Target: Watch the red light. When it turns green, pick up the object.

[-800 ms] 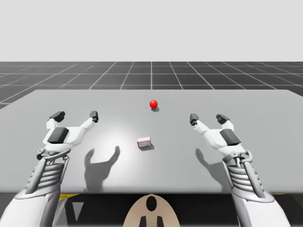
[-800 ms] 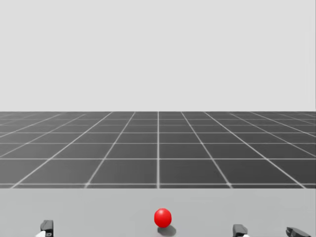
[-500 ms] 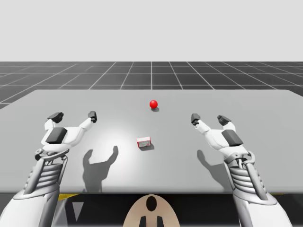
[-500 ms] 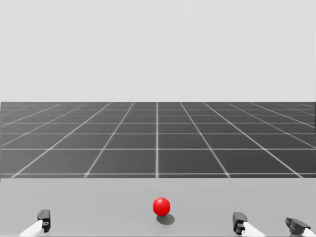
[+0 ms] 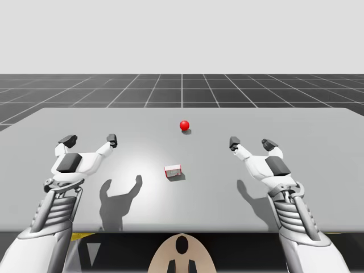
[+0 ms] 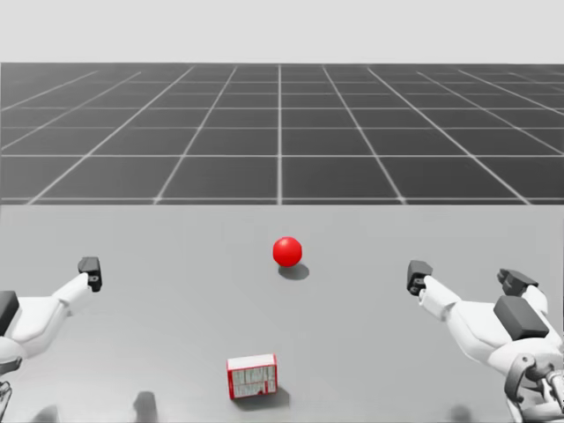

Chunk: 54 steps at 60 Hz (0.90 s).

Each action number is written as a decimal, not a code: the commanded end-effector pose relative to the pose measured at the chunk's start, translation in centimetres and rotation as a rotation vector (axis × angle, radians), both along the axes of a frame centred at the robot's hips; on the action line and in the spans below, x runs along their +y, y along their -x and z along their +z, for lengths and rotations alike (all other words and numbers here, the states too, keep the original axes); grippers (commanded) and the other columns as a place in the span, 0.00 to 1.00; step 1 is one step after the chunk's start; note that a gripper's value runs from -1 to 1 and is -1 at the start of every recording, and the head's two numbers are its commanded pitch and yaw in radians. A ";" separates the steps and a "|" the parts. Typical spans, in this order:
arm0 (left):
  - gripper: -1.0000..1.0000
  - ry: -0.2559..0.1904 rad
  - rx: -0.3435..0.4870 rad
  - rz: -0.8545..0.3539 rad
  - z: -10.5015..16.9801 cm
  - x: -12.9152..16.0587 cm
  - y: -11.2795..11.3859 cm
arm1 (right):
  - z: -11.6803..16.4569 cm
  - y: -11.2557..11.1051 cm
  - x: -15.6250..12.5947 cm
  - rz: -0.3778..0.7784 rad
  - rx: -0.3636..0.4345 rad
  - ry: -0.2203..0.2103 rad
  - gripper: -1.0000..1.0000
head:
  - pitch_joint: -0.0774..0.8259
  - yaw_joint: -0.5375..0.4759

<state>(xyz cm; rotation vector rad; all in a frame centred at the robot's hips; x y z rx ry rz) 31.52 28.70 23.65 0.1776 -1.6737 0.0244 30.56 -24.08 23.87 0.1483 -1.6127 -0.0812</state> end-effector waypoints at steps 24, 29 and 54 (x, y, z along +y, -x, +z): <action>0.00 -0.007 -0.004 0.002 0.0 0.0 -0.1 | -0.2 0.0 0.2 -0.003 -0.003 -0.008 0.00 | 0.56 0.53; 0.00 -0.005 -0.005 0.002 0.0 0.0 0.0 | -0.2 0.0 0.2 -0.002 -0.003 -0.008 0.00 | 0.55 0.53; 0.00 -0.014 -0.011 -0.003 0.0 -0.1 0.0 | -0.2 0.0 0.3 0.002 -0.004 -0.005 0.00 | 0.55 0.53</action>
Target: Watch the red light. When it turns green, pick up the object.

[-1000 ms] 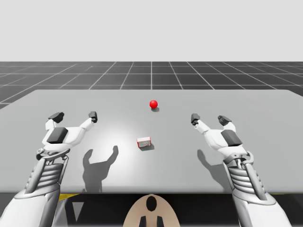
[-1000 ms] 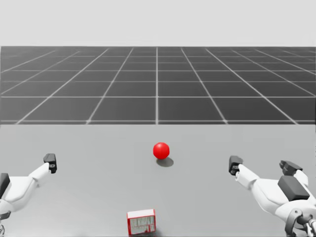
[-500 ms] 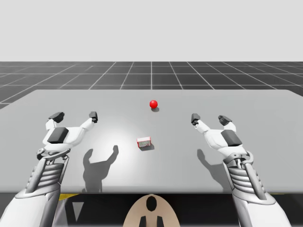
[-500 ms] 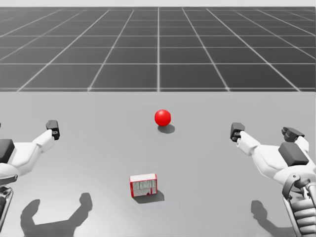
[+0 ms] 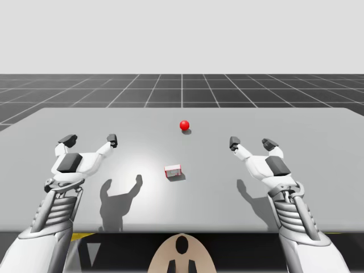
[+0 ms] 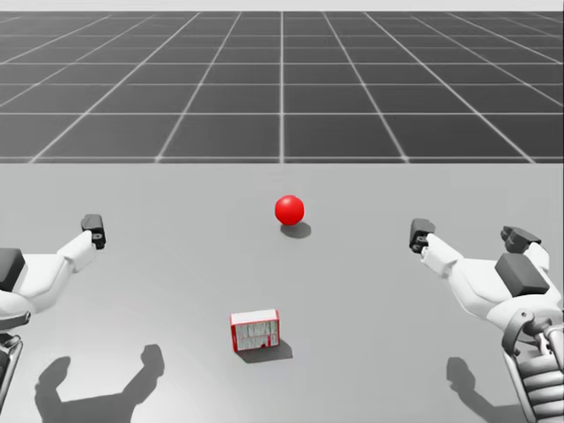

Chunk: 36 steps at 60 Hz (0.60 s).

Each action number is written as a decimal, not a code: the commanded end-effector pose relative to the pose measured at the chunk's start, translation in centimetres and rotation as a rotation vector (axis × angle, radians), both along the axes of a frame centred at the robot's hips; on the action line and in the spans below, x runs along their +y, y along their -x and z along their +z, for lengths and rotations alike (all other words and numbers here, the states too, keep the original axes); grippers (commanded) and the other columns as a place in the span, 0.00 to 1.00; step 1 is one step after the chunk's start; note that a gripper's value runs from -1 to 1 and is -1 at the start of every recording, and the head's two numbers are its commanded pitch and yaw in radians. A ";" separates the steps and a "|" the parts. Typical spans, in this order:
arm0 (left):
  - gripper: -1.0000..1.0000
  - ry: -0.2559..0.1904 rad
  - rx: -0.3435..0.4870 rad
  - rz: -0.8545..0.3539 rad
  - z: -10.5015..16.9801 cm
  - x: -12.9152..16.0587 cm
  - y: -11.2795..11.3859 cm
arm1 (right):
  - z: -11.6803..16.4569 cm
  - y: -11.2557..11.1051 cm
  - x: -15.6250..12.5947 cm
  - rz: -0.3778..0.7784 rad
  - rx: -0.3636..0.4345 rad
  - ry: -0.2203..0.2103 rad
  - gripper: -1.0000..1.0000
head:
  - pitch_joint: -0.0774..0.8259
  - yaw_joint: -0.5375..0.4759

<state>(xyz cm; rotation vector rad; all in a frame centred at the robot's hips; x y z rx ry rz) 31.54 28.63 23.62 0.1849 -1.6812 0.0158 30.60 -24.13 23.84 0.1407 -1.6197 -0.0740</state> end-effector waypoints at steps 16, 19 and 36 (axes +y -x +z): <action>0.00 -0.001 -0.005 -0.003 0.0 0.0 0.0 | -0.1 0.0 0.3 0.003 0.001 -0.015 0.00 | 0.55 0.53; 0.00 -0.001 -0.006 -0.005 0.1 0.0 0.0 | -0.1 0.1 0.3 0.003 0.001 -0.015 0.00 | 0.55 0.53; 0.00 0.004 -0.002 -0.012 0.1 0.0 0.1 | -0.1 0.1 0.4 0.003 0.000 -0.017 0.00 | 0.59 0.54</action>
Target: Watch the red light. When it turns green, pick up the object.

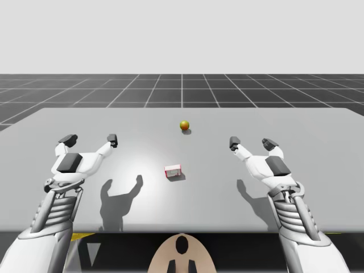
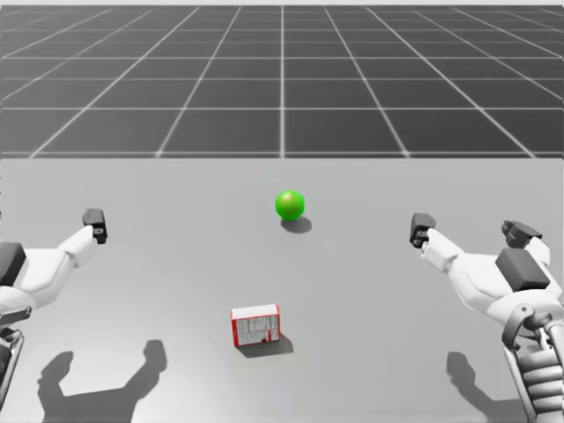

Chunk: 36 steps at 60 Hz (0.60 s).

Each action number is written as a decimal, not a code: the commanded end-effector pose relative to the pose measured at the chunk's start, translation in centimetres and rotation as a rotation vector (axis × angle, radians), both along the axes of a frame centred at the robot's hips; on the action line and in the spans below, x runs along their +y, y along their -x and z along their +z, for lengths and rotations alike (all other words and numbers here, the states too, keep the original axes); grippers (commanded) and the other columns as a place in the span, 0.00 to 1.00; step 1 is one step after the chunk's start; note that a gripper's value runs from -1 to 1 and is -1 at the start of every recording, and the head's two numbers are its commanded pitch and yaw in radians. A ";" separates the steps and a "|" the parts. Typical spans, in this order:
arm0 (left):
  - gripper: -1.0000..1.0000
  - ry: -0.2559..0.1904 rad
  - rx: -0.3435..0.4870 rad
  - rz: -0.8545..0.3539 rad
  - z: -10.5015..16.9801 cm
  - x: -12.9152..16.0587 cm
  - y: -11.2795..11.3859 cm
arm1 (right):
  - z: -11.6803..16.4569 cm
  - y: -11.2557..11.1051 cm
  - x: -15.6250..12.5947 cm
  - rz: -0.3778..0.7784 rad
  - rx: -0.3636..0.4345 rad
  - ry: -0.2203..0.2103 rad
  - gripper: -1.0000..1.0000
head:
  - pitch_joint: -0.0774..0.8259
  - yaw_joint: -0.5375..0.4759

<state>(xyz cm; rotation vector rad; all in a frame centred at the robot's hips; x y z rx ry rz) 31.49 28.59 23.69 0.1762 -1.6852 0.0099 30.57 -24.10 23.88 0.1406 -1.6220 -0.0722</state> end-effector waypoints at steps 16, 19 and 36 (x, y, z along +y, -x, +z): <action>0.00 0.004 0.008 -0.007 -0.1 -0.1 0.0 | 0.0 0.2 0.3 0.001 -0.001 -0.018 0.00 | 0.75 0.58; 0.00 0.005 0.010 -0.008 -0.1 -0.1 0.0 | -0.1 0.2 0.3 0.000 0.000 -0.016 0.00 | 0.77 0.58; 0.00 0.006 0.018 -0.018 0.1 -0.3 0.1 | -0.1 0.2 0.3 0.000 0.003 -0.012 0.00 | 0.85 0.58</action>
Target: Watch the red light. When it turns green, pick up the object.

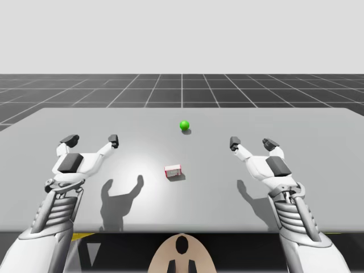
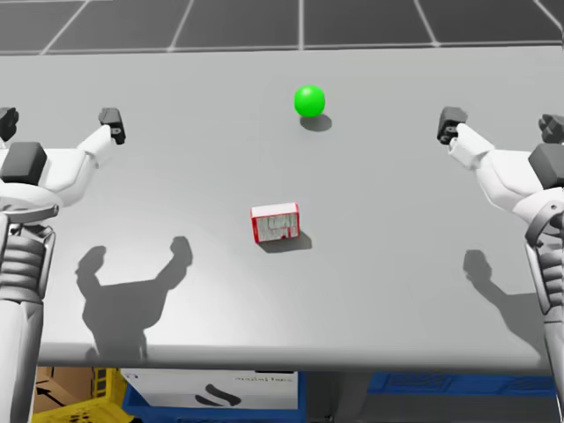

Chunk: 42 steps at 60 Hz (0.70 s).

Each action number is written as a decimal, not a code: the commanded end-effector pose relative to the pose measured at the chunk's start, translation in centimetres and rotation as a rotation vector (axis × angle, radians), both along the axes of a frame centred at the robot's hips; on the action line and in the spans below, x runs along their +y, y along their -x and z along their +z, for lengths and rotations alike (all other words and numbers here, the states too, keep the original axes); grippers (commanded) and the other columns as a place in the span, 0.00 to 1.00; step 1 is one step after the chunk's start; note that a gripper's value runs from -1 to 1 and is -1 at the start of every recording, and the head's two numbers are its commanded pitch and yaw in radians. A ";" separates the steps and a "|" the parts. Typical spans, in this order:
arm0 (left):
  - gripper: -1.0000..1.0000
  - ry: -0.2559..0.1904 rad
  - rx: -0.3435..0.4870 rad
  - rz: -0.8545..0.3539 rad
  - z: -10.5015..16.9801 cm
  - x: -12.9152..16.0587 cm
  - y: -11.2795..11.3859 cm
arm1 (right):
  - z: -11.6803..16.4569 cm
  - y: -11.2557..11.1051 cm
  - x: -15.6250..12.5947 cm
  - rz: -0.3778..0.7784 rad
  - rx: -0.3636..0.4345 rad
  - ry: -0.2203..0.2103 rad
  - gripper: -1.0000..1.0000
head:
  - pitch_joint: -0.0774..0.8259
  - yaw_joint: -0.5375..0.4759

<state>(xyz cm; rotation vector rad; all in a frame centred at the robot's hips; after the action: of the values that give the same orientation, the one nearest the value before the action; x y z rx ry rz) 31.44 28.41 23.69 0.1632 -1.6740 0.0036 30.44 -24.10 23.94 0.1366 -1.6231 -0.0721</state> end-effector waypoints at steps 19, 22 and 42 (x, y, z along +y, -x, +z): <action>0.00 0.006 0.157 -0.337 1.4 -2.3 2.5 | -0.3 0.0 0.4 -0.004 0.010 -0.015 0.00 | 0.84 0.59; 0.00 0.016 0.197 -0.426 1.6 -2.5 3.2 | -0.4 0.0 0.4 -0.004 0.013 -0.015 0.00 | 0.84 0.59; 0.00 -0.034 0.519 -0.926 -1.1 -3.6 3.3 | -0.5 -0.1 0.4 -0.004 0.014 -0.014 0.00 | 0.83 0.59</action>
<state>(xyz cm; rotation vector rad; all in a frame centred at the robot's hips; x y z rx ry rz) 27.78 25.32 23.90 -0.4121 -1.2523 -0.5860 30.57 -24.05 23.67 0.1282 -1.6141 -0.0749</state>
